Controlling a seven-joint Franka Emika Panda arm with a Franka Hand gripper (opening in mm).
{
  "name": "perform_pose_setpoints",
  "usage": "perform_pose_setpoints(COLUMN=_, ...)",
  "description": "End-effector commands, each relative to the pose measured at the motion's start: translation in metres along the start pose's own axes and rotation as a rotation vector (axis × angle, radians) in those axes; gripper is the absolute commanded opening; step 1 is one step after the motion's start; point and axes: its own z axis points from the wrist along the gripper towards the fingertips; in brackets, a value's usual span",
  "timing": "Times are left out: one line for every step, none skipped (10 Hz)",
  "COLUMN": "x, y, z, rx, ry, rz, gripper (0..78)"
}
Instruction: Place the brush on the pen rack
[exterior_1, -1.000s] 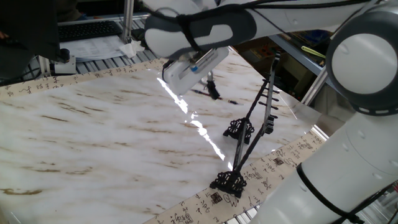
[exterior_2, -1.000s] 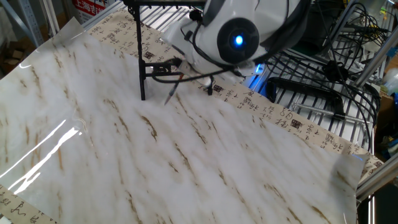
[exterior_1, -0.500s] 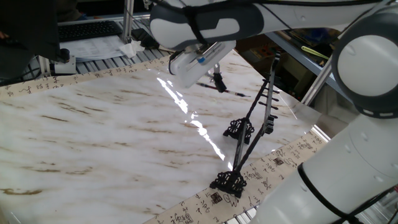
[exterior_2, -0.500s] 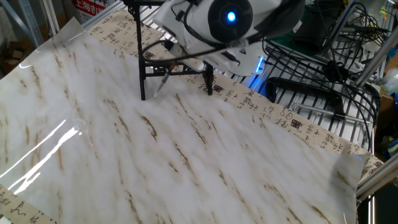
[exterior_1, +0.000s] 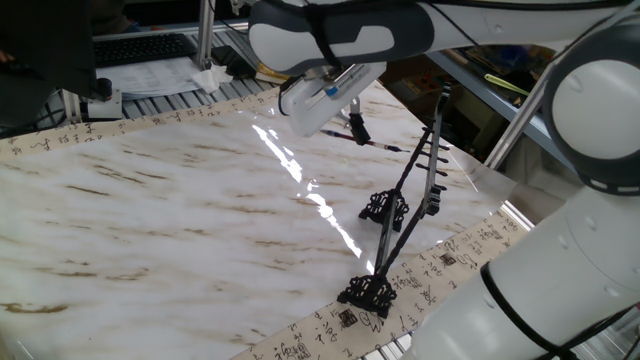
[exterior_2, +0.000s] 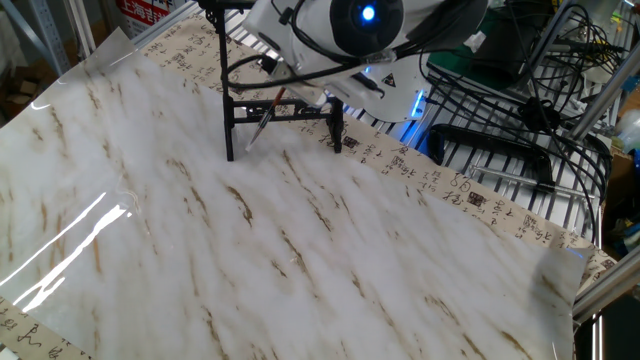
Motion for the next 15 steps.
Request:
perform_pose_setpoints(x=0.003, y=-0.003, z=0.0, rx=0.001, ry=-0.014, rz=0.001, gripper=1.1)
perform_pose_setpoints(x=0.005, y=-0.006, z=0.0, rx=-0.006, ry=-0.02, rz=-0.004, gripper=1.1)
perform_pose_setpoints(x=0.007, y=-0.008, z=0.0, rx=-0.007, ry=-0.029, rz=-0.005, gripper=1.1)
perform_pose_setpoints(x=0.008, y=-0.009, z=0.001, rx=-0.005, ry=-0.035, rz=-0.005, gripper=1.1)
perform_pose_setpoints(x=0.01, y=-0.009, z=0.002, rx=-0.001, ry=-0.04, rz=-0.004, gripper=1.1)
perform_pose_setpoints(x=0.01, y=-0.009, z=0.002, rx=0.0, ry=-0.04, rz=-0.003, gripper=1.1)
perform_pose_setpoints(x=0.01, y=-0.01, z=0.003, rx=0.002, ry=-0.048, rz=-0.003, gripper=1.1)
perform_pose_setpoints(x=0.011, y=-0.011, z=0.003, rx=0.003, ry=-0.052, rz=-0.003, gripper=1.1)
perform_pose_setpoints(x=0.012, y=-0.011, z=0.005, rx=0.004, ry=-0.058, rz=-0.003, gripper=1.1)
perform_pose_setpoints(x=0.012, y=-0.012, z=0.006, rx=0.006, ry=-0.063, rz=-0.003, gripper=1.1)
perform_pose_setpoints(x=0.011, y=-0.014, z=0.008, rx=0.004, ry=-0.067, rz=-0.004, gripper=1.1)
perform_pose_setpoints(x=0.011, y=-0.016, z=0.009, rx=0.001, ry=-0.067, rz=-0.006, gripper=1.1)
perform_pose_setpoints(x=0.011, y=-0.016, z=0.009, rx=0.003, ry=-0.068, rz=-0.005, gripper=1.1)
perform_pose_setpoints(x=0.011, y=-0.016, z=0.009, rx=0.005, ry=-0.07, rz=-0.004, gripper=1.1)
perform_pose_setpoints(x=0.01, y=-0.016, z=0.01, rx=0.007, ry=-0.071, rz=-0.003, gripper=1.1)
